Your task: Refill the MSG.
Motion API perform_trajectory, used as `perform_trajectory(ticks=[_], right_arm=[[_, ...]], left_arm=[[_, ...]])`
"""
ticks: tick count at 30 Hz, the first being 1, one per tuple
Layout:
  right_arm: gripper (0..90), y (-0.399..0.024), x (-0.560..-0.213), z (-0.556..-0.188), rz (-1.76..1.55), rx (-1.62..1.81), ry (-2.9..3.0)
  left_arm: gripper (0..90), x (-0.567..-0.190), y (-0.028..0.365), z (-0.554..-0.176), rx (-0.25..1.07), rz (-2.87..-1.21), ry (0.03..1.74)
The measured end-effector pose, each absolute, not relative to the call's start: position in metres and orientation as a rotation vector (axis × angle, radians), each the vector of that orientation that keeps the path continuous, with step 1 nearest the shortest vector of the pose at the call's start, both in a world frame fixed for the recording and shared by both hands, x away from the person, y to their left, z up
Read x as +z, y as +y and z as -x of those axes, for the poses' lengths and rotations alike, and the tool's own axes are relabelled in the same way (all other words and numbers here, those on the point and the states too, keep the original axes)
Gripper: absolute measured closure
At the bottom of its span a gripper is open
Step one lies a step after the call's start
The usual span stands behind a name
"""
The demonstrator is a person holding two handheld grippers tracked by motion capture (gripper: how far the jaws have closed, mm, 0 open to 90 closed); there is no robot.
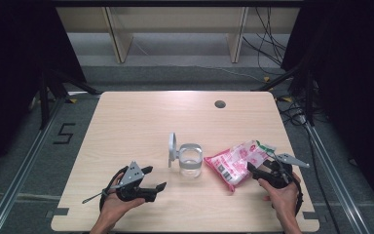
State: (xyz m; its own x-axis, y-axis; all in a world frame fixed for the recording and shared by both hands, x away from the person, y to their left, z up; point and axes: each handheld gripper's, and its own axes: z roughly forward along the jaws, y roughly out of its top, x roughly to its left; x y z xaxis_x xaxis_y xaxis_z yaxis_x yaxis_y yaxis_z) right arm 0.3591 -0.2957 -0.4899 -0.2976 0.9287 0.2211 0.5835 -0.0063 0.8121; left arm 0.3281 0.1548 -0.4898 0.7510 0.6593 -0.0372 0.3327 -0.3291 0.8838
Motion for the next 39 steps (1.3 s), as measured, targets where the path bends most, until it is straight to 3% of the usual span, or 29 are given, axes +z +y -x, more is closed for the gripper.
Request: perform_trajectory(ticks=[1,15,18,31,35,39], right_arm=[[28.5,-0.291,-0.488,-0.357,-1.669,1.218,1.87],[30.5,-0.289,-0.498,-0.382,-1.629,1.207,1.924],[35.0,-0.29,-0.501,-0.386,-1.631,1.209,1.911],[77.3,-0.293,-0.501,-0.393,-1.561,1.216,1.964],[86.3,-0.291,-0.498,-0.394,-1.516,1.184,1.978],[89.3,-0.289,-0.494,-0.392,-1.495,1.266,1.984]], left_arm=[[23.8,-0.489,0.156,-0.33,0.424,-1.954,0.73],[24.1,-0.492,0.152,-0.329,0.405,-1.946,0.735],[24.1,-0.492,0.152,-0.328,0.406,-1.948,0.735],[24.4,-0.492,0.152,-0.329,0.408,-1.943,0.736],[24.3,-0.492,0.153,-0.328,0.416,-1.959,0.732],[24.3,-0.492,0.153,-0.328,0.414,-1.958,0.736]])
